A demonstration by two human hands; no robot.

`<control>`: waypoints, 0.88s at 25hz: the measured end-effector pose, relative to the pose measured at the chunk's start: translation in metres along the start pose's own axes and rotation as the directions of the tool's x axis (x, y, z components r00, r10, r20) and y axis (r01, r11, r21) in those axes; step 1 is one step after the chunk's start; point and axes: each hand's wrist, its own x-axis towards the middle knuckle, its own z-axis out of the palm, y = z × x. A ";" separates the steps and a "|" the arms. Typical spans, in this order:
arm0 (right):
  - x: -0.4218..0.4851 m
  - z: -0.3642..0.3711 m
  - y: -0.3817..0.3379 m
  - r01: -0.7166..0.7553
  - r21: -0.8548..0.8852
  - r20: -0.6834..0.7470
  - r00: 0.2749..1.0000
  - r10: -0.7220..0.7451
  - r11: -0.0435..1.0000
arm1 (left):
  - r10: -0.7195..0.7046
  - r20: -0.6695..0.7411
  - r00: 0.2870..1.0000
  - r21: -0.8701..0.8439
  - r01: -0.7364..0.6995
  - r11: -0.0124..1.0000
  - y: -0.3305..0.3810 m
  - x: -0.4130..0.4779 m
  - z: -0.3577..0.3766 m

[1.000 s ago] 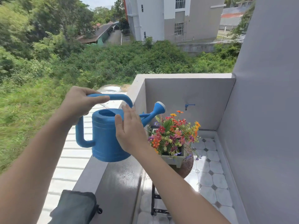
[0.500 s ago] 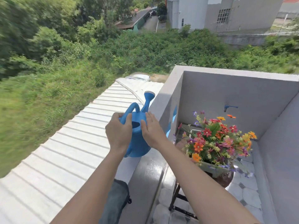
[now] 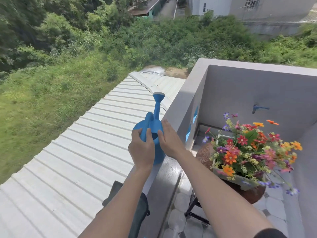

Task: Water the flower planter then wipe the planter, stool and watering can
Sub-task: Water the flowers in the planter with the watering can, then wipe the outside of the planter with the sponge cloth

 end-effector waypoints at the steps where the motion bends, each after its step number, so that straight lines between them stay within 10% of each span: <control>1: 0.000 0.000 0.001 0.004 -0.008 -0.003 1.000 -0.004 1.000 | 0.001 0.011 1.000 0.000 -0.001 1.000 -0.001 -0.001 0.000; 8: -0.002 0.004 -0.001 0.006 -0.046 -0.024 1.000 -0.007 0.999 | -0.005 0.113 0.994 0.006 0.005 1.000 0.006 -0.004 -0.015; 14: -0.045 0.031 0.003 -0.214 0.289 -0.203 0.939 0.278 0.933 | -0.112 -0.017 0.994 -0.011 0.112 0.994 -0.012 0.011 -0.049; 18: -0.100 0.079 0.000 -0.412 0.219 -0.031 0.903 0.428 0.885 | -0.205 0.061 0.977 0.303 0.178 0.936 -0.076 0.021 -0.079; 22: -0.138 0.111 -0.021 -0.258 0.008 0.025 0.966 0.258 0.966 | -0.393 0.311 0.865 0.590 0.148 0.794 -0.136 0.010 -0.110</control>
